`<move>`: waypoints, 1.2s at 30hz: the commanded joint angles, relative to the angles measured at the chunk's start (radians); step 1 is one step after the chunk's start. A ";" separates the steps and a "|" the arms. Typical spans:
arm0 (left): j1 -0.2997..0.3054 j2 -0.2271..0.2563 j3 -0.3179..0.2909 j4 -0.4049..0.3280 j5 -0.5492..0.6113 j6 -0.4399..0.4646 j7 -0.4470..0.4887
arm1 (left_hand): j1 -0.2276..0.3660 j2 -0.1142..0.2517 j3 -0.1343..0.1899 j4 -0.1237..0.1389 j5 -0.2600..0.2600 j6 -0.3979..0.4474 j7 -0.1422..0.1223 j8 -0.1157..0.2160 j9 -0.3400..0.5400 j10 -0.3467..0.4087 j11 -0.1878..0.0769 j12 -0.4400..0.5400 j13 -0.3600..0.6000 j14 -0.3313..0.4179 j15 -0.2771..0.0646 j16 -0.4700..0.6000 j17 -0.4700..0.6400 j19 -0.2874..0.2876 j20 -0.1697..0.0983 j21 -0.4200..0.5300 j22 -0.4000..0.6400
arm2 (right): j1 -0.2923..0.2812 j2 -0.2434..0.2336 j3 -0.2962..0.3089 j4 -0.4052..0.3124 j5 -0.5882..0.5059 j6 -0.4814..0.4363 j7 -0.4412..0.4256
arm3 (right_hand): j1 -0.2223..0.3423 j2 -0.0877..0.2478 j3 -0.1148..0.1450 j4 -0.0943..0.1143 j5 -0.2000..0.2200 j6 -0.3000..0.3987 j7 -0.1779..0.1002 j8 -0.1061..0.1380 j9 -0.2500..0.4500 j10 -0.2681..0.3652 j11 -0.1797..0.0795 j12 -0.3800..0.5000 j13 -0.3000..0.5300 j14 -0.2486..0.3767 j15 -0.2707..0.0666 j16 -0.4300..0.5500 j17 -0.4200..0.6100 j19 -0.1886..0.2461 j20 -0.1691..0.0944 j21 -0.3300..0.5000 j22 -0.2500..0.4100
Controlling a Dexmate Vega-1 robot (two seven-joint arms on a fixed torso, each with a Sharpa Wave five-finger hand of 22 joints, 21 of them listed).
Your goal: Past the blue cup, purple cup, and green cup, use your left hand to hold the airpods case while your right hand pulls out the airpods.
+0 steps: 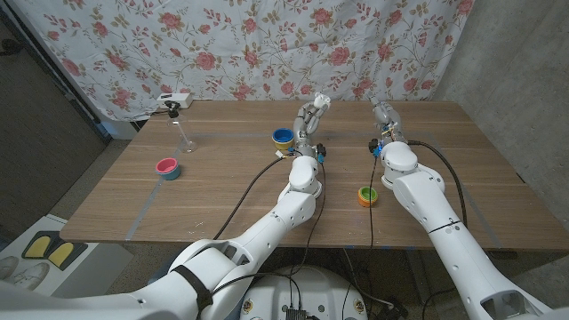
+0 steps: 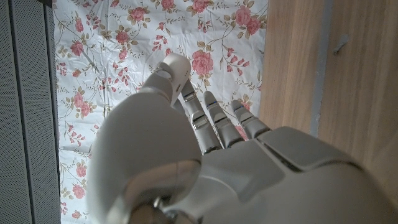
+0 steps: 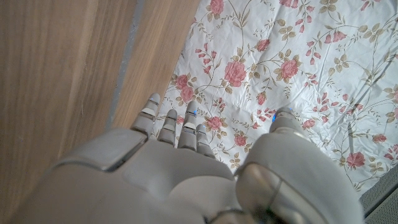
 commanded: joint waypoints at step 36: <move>0.128 0.175 -0.040 -0.391 -0.411 0.239 -0.270 | 0.016 0.007 0.003 -0.001 0.009 0.011 -0.011 0.033 -0.001 0.052 -0.064 0.042 0.064 0.047 -0.040 0.004 0.031 0.001 0.014 0.005 0.004 | -0.071 -0.178 0.044 -0.092 -0.083 0.035 0.048 | -0.006 0.014 -0.003 -0.008 -0.014 0.012 -0.009 0.013 0.002 0.036 -0.014 0.002 -0.007 -0.007 -0.001 0.012 -0.002 -0.005 0.001 0.003 0.006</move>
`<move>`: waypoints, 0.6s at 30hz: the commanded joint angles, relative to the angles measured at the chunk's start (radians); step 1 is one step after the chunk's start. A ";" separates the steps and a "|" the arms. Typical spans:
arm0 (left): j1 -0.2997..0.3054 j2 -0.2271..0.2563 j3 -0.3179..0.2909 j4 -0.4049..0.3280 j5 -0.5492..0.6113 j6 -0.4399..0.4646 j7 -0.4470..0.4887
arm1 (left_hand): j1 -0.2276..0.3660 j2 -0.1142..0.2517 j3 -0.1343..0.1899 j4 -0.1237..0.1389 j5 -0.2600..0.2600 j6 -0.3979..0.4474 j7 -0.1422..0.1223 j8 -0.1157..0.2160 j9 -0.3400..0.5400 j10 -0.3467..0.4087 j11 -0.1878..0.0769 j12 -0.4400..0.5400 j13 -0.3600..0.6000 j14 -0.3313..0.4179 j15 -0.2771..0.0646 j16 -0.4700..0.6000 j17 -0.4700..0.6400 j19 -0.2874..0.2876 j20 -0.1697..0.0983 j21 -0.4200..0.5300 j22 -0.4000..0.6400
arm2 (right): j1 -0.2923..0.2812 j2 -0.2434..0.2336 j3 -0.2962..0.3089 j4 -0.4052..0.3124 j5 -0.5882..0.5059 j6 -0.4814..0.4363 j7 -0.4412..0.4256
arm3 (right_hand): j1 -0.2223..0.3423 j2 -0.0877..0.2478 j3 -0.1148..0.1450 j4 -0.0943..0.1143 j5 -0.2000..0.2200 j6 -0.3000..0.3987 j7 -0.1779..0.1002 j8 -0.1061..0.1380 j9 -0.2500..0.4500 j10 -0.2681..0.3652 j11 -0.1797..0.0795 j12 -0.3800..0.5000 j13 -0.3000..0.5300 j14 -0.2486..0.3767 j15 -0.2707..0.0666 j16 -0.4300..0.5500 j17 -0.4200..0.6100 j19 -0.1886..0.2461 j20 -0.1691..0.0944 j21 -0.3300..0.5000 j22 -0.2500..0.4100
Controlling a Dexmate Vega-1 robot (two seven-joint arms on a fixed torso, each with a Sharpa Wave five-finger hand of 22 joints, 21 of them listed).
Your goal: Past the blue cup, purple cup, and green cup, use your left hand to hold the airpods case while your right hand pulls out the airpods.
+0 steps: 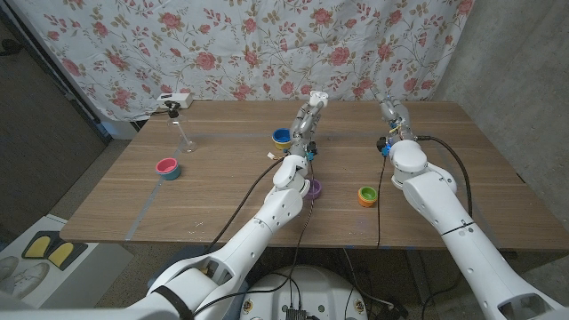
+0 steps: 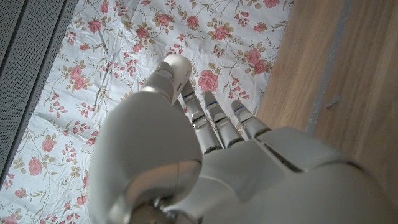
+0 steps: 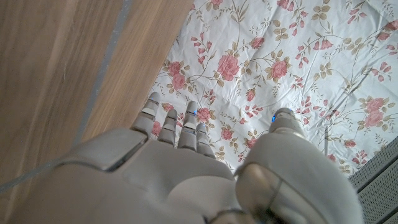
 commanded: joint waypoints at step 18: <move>0.023 0.124 0.001 -0.101 -0.183 0.110 -0.200 | 0.004 0.003 0.000 0.001 0.004 0.005 -0.006 0.017 -0.010 0.054 -0.061 0.048 0.072 0.032 -0.039 -0.004 0.009 0.000 0.007 0.005 0.006 | -0.112 -0.156 0.072 -0.091 -0.043 0.082 0.036 | 0.045 0.044 0.024 -0.049 -0.010 0.025 -0.025 0.006 -0.001 0.102 -0.048 0.044 0.030 0.058 -0.084 0.026 -0.011 0.091 -0.019 0.028 0.010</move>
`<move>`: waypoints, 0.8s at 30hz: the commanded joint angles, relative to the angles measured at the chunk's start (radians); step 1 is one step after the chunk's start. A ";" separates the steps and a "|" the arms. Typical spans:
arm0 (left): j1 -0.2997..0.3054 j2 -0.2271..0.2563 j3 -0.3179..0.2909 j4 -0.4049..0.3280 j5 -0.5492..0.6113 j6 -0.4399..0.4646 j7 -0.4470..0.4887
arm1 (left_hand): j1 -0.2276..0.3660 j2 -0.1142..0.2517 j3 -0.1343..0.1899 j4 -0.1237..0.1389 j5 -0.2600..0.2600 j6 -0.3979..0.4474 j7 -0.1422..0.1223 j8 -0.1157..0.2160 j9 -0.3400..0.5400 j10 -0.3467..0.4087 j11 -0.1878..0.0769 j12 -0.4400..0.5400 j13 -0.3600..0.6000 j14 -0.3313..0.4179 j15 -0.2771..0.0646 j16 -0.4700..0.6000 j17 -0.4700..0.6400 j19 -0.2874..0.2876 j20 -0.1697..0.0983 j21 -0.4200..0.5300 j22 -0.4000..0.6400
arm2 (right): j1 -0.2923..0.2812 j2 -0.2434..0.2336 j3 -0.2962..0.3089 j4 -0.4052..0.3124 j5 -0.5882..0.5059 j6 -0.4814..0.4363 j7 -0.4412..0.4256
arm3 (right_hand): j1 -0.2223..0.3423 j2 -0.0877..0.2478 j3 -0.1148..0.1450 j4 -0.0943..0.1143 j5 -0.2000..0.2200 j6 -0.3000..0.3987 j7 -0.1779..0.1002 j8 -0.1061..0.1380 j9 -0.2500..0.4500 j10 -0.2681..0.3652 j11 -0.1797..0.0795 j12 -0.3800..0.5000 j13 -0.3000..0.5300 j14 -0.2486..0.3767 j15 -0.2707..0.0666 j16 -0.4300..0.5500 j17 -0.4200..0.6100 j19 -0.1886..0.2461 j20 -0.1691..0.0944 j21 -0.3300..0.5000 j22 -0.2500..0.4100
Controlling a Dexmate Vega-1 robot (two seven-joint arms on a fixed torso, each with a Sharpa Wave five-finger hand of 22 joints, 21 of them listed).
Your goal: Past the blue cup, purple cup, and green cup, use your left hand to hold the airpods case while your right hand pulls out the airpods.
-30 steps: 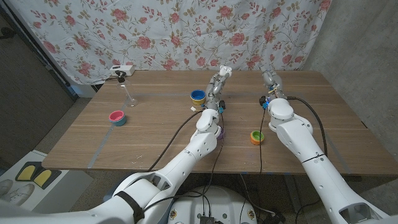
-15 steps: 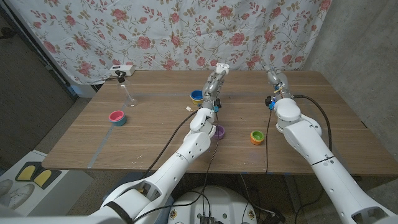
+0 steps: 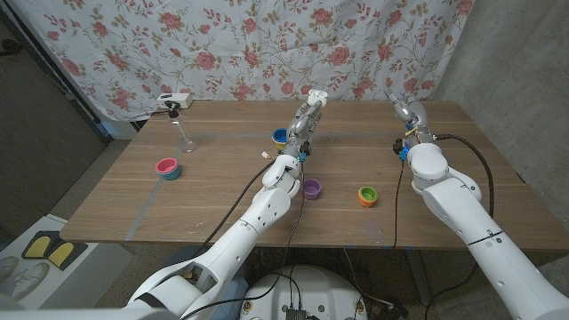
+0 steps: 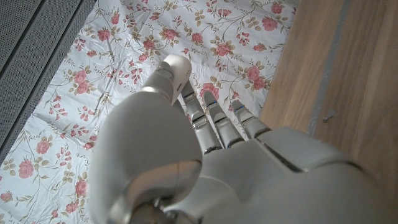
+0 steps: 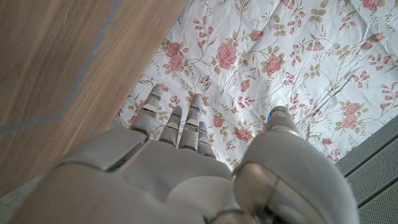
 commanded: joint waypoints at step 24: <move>0.008 0.048 0.003 0.034 -0.162 0.047 -0.204 | 0.001 0.004 -0.002 0.003 0.005 0.004 -0.012 0.015 -0.010 0.052 -0.062 0.049 0.074 0.023 -0.039 -0.009 0.012 -0.007 0.010 0.003 0.006 | -0.081 -0.159 0.065 -0.115 0.033 0.013 0.113 | 0.120 0.049 0.063 -0.070 0.020 -0.027 -0.013 0.000 0.000 0.016 0.016 -0.002 0.016 -0.013 0.014 0.002 0.003 -0.060 0.014 -0.023 0.001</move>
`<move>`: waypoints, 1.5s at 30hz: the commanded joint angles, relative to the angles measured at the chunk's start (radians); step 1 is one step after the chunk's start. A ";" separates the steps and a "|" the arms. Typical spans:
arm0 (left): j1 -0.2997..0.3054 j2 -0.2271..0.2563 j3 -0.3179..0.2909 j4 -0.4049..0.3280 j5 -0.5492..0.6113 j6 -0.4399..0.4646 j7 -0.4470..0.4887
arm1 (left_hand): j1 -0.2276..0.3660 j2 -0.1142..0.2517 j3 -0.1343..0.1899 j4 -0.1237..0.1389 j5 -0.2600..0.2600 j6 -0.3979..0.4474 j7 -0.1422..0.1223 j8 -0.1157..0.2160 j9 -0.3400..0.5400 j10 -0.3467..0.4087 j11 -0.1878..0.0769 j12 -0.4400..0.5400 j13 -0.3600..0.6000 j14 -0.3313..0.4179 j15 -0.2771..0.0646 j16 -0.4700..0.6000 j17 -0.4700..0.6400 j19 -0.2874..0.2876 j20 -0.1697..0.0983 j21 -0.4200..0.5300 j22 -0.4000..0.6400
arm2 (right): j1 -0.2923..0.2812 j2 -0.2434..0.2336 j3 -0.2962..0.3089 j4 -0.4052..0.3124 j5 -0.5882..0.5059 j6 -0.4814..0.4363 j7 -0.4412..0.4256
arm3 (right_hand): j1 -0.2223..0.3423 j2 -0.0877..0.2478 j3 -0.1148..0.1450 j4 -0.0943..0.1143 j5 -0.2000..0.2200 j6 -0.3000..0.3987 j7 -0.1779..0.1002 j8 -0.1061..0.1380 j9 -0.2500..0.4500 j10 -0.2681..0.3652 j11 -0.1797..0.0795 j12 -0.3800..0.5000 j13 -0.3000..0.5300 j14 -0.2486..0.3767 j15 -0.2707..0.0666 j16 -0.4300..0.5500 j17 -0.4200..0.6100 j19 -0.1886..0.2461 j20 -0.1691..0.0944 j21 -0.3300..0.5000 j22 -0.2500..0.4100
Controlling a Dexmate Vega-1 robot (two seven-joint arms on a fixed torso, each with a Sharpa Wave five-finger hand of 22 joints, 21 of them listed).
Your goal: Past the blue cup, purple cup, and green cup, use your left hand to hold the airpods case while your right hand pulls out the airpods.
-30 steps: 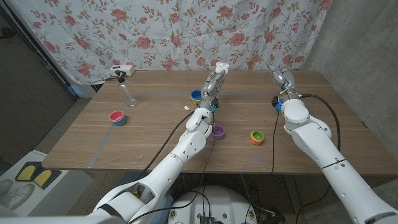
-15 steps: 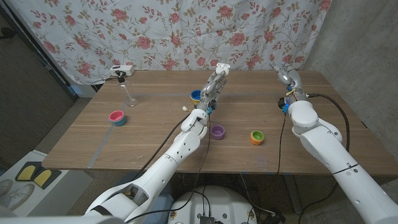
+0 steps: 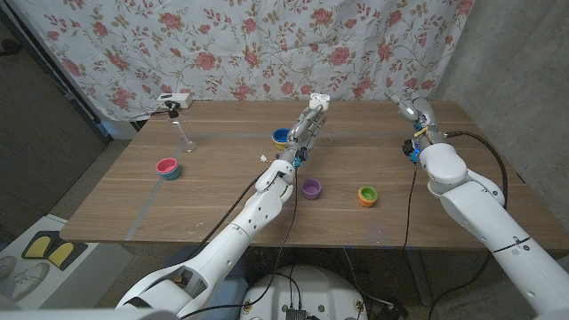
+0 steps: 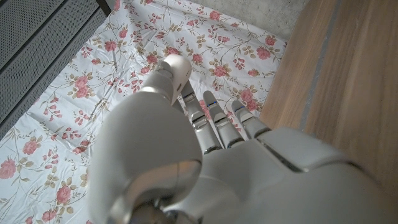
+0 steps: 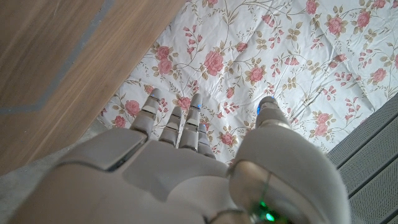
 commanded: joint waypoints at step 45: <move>-0.030 -0.052 -0.028 0.096 -0.132 -0.002 -0.141 | 0.004 0.010 -0.002 0.004 0.005 0.008 -0.009 0.017 -0.022 0.048 -0.059 0.050 0.078 0.024 -0.038 -0.009 0.015 -0.005 0.005 0.005 0.001 | 0.065 -0.152 -0.061 -0.176 -0.105 -0.126 0.092 | 0.138 0.014 0.061 -0.031 0.048 -0.008 0.001 0.005 -0.002 0.078 -0.023 0.014 0.028 0.012 0.002 0.013 -0.001 -0.029 -0.002 -0.003 0.001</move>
